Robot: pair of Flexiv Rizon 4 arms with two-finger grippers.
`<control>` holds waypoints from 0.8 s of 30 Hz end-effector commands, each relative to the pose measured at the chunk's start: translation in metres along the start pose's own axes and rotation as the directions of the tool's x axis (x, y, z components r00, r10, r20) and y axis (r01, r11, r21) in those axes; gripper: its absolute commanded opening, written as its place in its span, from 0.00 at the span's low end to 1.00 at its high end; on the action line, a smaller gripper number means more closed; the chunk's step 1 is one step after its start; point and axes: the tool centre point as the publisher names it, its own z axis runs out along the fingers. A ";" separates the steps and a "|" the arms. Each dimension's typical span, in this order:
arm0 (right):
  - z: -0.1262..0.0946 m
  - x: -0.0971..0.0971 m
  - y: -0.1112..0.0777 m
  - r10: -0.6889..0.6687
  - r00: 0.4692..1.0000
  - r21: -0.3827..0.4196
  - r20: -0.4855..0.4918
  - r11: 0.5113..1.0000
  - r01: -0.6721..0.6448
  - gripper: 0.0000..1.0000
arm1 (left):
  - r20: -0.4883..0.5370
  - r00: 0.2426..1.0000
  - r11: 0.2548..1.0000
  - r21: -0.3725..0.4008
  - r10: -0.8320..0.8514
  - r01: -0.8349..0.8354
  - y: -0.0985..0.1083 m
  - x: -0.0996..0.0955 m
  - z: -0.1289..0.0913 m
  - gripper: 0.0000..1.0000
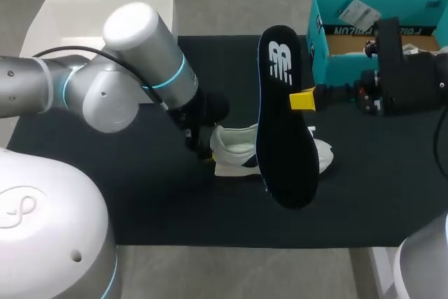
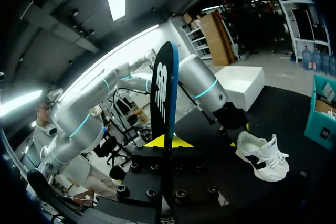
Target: Take the shoe out of the shoebox, open the shoe tongue, remove and reinsert the insole, then place the shoe into the shoebox
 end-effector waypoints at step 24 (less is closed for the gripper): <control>0.004 -0.001 0.002 0.002 1.000 0.003 0.001 1.000 -0.002 0.00 | -0.017 0.999 0.953 -0.299 0.039 -0.042 -0.033 -0.004 -0.048 1.00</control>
